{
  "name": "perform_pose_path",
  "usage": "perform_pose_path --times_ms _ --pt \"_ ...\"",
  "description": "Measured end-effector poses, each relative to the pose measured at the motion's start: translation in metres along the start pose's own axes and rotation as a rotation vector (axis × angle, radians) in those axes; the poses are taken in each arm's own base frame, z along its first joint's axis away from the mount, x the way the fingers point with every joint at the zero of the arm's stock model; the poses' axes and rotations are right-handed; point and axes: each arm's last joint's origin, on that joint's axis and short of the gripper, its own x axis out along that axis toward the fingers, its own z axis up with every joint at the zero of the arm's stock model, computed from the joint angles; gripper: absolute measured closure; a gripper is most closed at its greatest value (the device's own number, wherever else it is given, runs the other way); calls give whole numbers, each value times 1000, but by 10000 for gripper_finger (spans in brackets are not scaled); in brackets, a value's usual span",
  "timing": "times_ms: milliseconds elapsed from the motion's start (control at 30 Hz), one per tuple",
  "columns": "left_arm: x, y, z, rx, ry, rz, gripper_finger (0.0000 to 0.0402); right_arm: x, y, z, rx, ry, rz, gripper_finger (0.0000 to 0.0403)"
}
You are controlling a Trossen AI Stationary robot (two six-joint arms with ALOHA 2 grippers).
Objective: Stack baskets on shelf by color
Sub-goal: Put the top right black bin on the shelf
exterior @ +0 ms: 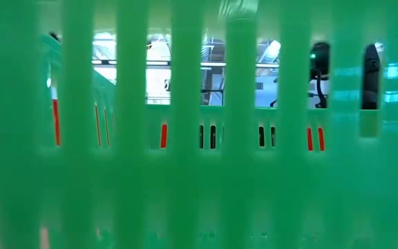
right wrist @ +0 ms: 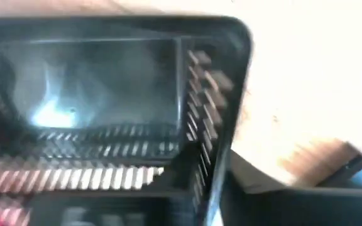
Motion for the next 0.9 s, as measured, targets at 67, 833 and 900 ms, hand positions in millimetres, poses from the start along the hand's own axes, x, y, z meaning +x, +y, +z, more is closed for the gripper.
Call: perform_pose_path --times_ms 67,833,900 --pt "0 0 -1 4 11 5 266 -6 1 0 -12 6 -6 386" --pt "0 1 -5 15 62 -28 267 -350 -30 -28 -314 -1133 320 400" --pt "0 1 -5 15 62 -28 267 -360 -40 -19 -346 -1179 327 400"
